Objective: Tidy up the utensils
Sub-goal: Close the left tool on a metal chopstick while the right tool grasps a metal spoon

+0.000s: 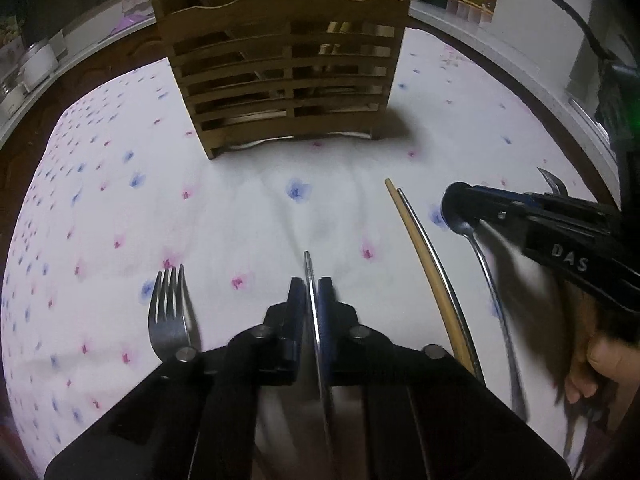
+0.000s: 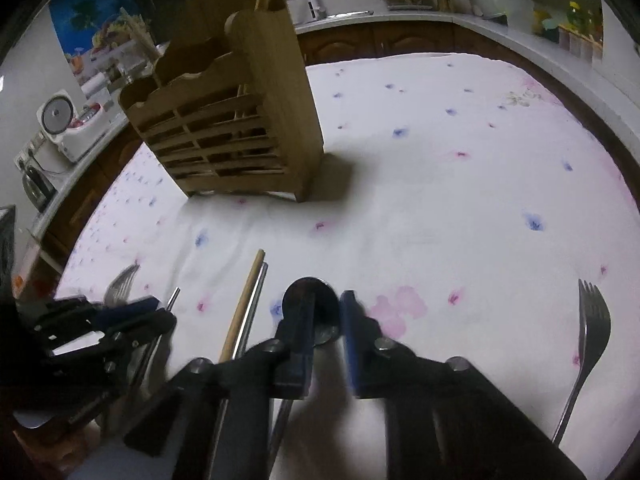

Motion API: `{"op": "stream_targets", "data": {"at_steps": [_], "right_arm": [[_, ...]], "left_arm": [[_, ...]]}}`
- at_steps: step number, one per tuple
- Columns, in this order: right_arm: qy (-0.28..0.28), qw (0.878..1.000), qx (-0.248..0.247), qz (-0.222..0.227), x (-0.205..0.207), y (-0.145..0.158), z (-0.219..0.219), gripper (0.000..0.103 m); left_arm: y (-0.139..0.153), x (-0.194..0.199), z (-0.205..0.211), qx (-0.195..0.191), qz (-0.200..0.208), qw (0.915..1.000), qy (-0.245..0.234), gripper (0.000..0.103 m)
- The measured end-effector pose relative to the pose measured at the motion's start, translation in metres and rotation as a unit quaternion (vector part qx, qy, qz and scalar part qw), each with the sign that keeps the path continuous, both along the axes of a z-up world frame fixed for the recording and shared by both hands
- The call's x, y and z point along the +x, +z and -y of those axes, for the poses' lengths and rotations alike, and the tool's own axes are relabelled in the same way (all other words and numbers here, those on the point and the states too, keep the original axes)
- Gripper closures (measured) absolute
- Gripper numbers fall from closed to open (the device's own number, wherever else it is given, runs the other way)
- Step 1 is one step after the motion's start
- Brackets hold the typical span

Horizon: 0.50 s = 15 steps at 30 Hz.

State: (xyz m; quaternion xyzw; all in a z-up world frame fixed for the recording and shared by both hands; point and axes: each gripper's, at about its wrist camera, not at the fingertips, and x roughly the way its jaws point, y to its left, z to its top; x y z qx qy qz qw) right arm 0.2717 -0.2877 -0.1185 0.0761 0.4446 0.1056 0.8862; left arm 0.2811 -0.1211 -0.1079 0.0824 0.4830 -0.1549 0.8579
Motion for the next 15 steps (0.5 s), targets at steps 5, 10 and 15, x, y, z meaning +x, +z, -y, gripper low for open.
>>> {"op": "stream_targets", "data": {"at_steps": [5, 10, 15], "right_arm": [[-0.002, 1.000, 0.007, 0.014, -0.009, 0.010, 0.007, 0.101], [0.001, 0.999, 0.004, 0.035, -0.025, 0.026, 0.008, 0.101], [-0.004, 0.998, 0.006, 0.064, -0.043, 0.046, 0.012, 0.101]], "left_arm": [[0.005, -0.002, -0.007, -0.027, -0.001, 0.9996, 0.006, 0.098], [0.024, -0.011, -0.025, -0.082, 0.007, 0.9965, 0.015, 0.103], [0.053, -0.034, -0.037, -0.118, 0.028, 0.9925, 0.014, 0.103]]}}
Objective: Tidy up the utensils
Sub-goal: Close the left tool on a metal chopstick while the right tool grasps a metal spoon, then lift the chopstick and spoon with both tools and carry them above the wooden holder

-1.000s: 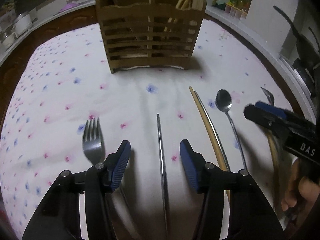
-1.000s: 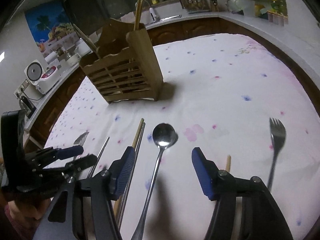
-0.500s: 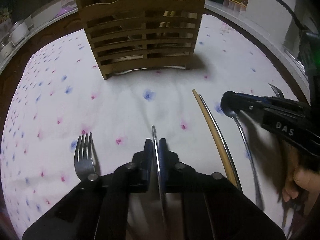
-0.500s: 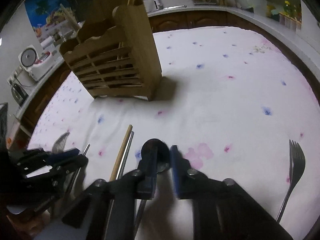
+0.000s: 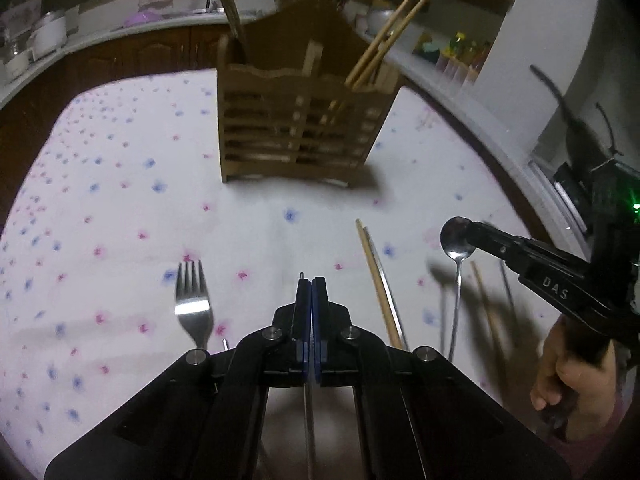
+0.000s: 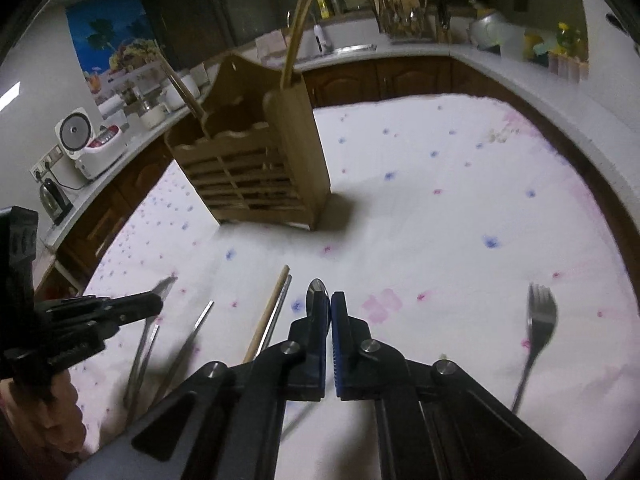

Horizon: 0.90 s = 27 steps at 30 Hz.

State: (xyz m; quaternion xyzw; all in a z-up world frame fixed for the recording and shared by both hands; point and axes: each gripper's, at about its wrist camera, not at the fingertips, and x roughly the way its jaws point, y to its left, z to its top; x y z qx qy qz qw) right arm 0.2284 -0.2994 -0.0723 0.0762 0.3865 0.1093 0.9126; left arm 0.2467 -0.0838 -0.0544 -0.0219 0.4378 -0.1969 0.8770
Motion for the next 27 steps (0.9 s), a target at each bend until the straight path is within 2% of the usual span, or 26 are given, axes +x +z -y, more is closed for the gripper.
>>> {"op": "stream_targets", "data": {"at_steps": [3, 6, 7, 9, 13, 14, 15, 16, 17, 18, 22, 27], "right_arm": [[-0.001, 1.000, -0.003, 0.013, -0.009, 0.011, 0.000, 0.101], [-0.002, 1.000, -0.003, 0.016, -0.015, 0.015, -0.001, 0.101], [-0.003, 1.000, -0.003, 0.016, -0.017, 0.015, -0.002, 0.101], [-0.005, 1.000, -0.002, 0.018, -0.021, 0.015, -0.002, 0.101], [-0.009, 1.000, 0.003, 0.014, -0.027, 0.012, 0.002, 0.101], [-0.010, 1.000, 0.003, 0.012, -0.027, 0.011, 0.002, 0.101], [-0.011, 1.000, 0.002, 0.012, -0.029, 0.010, 0.003, 0.101], [-0.012, 1.000, 0.003, 0.011, -0.029, 0.009, 0.004, 0.101], [-0.013, 1.000, 0.004, 0.011, -0.029, 0.009, 0.005, 0.100], [-0.014, 1.000, 0.005, 0.010, -0.029, 0.009, 0.005, 0.101], [-0.014, 1.000, 0.007, 0.014, -0.031, 0.012, 0.006, 0.100], [-0.012, 1.000, 0.007, 0.027, -0.036, 0.022, 0.003, 0.100]], "left_arm": [[0.007, -0.008, 0.001, 0.006, 0.006, 0.9999, -0.011, 0.103], [-0.006, -0.002, 0.009, 0.033, -0.017, 0.9992, -0.017, 0.102], [-0.011, -0.002, 0.009, 0.039, -0.019, 0.9989, -0.020, 0.101], [-0.024, 0.002, 0.017, 0.069, -0.029, 0.9970, -0.021, 0.088], [-0.051, 0.021, 0.034, 0.107, -0.052, 0.9925, -0.026, 0.086], [-0.050, 0.022, 0.037, 0.114, -0.035, 0.9925, -0.027, 0.083], [-0.051, 0.025, 0.041, 0.126, -0.035, 0.9910, -0.029, 0.082], [-0.051, 0.028, 0.045, 0.133, -0.030, 0.9901, -0.033, 0.083], [-0.051, 0.030, 0.047, 0.136, -0.028, 0.9896, -0.036, 0.089], [-0.052, 0.032, 0.049, 0.137, -0.026, 0.9895, -0.039, 0.099], [-0.044, 0.026, 0.042, 0.118, -0.017, 0.9922, -0.036, 0.099], [-0.007, -0.002, 0.012, 0.050, 0.017, 0.9984, -0.020, 0.100]]}}
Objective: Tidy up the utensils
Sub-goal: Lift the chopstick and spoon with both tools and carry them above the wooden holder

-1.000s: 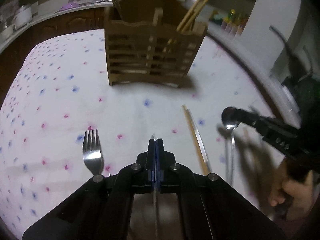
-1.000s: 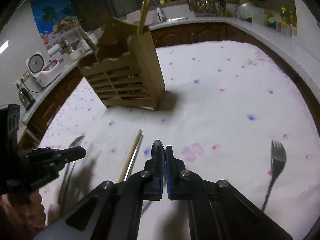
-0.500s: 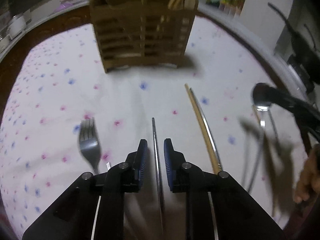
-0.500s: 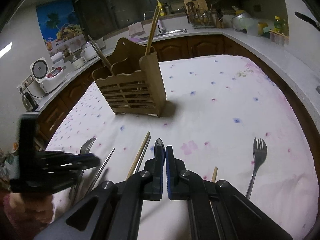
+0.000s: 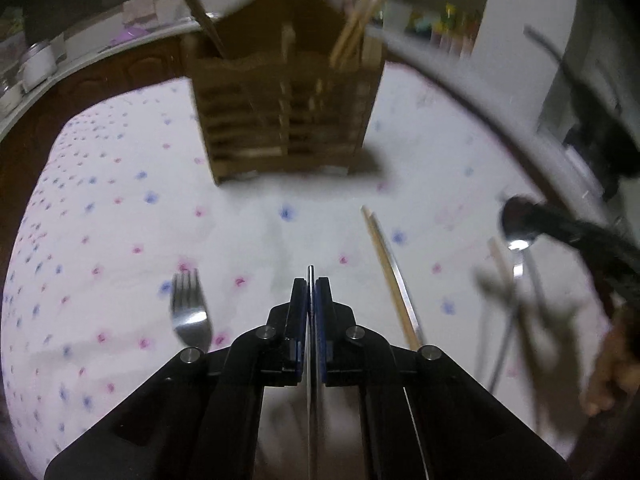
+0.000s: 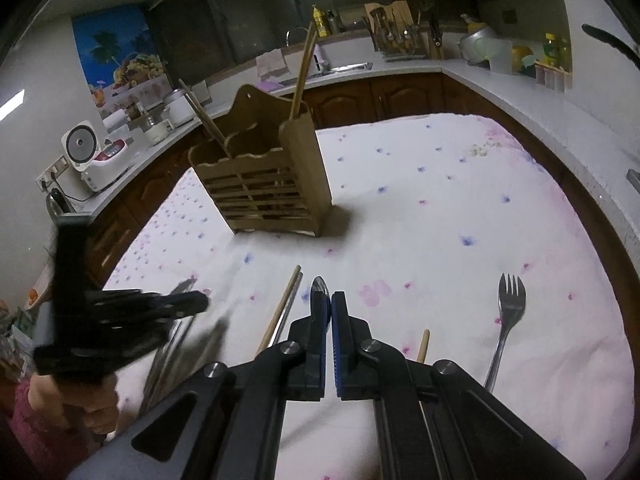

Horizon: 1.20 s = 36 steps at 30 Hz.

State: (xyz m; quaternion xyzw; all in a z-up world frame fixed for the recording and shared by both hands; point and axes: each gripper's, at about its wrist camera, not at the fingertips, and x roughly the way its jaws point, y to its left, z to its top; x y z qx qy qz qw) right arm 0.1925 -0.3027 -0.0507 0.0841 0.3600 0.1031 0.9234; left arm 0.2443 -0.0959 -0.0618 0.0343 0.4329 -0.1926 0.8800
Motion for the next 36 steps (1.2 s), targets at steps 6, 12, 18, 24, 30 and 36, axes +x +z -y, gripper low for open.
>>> {"op": "stream_targets", "data": {"at_steps": [6, 12, 18, 24, 30, 36], "right_arm": [[0.008, 1.000, 0.000, 0.021, -0.009, 0.016, -0.009, 0.100], [0.017, 0.999, -0.012, 0.050, -0.020, 0.038, -0.021, 0.100], [0.015, 0.995, -0.047, 0.085, -0.029, 0.058, -0.030, 0.100], [0.007, 0.988, -0.088, 0.125, -0.036, 0.069, -0.040, 0.100], [-0.013, 0.976, -0.120, 0.181, -0.043, 0.076, -0.048, 0.101], [-0.038, 0.969, -0.114, 0.215, -0.045, 0.081, -0.041, 0.101]], "left_arm": [[0.044, -0.030, -0.035, -0.074, 0.038, 0.9964, 0.014, 0.100], [0.079, -0.050, -0.054, -0.102, 0.068, 0.9923, 0.017, 0.100], [0.097, -0.067, -0.063, -0.112, 0.091, 0.9895, 0.014, 0.100], [0.108, -0.076, -0.069, -0.118, 0.110, 0.9867, 0.017, 0.100], [0.119, -0.080, -0.075, -0.126, 0.133, 0.9826, 0.030, 0.100], [0.131, -0.076, -0.082, -0.139, 0.153, 0.9774, 0.043, 0.100]]}}
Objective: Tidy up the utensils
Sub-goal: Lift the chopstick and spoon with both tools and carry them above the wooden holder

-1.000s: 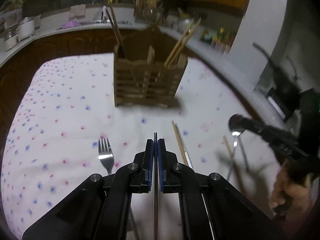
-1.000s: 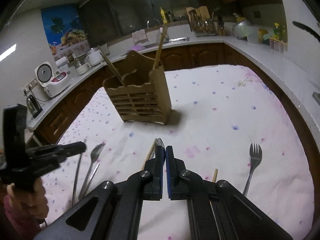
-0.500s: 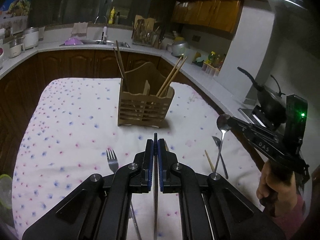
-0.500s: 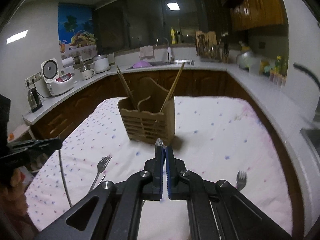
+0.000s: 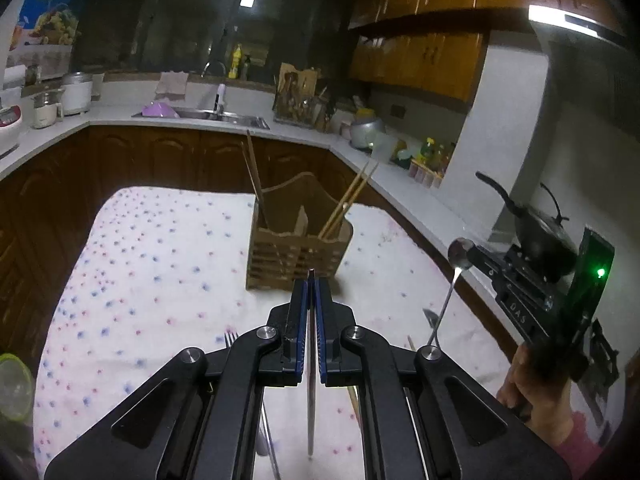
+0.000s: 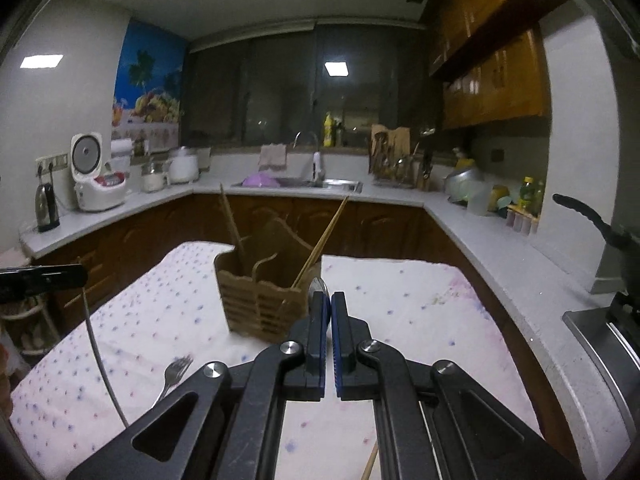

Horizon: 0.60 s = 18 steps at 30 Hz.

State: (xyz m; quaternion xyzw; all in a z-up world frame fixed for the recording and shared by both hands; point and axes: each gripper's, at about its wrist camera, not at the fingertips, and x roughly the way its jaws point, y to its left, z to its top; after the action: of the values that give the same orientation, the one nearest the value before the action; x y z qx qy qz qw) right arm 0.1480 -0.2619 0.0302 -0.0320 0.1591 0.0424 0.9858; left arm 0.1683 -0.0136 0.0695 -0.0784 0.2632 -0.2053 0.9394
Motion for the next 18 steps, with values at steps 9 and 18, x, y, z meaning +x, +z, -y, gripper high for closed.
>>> {"op": "stream_targets", "data": {"at_steps": [9, 18], "right_arm": [[-0.015, 1.000, 0.010, 0.015, 0.012, 0.005, 0.006, 0.101], [-0.021, 0.999, 0.009, 0.045, 0.037, 0.019, 0.005, 0.101]], "left_arm": [[0.017, 0.015, -0.004, -0.008, 0.022, 0.9997, 0.010, 0.100], [0.038, 0.038, -0.006, -0.017, 0.049, 0.9983, 0.028, 0.100]]}}
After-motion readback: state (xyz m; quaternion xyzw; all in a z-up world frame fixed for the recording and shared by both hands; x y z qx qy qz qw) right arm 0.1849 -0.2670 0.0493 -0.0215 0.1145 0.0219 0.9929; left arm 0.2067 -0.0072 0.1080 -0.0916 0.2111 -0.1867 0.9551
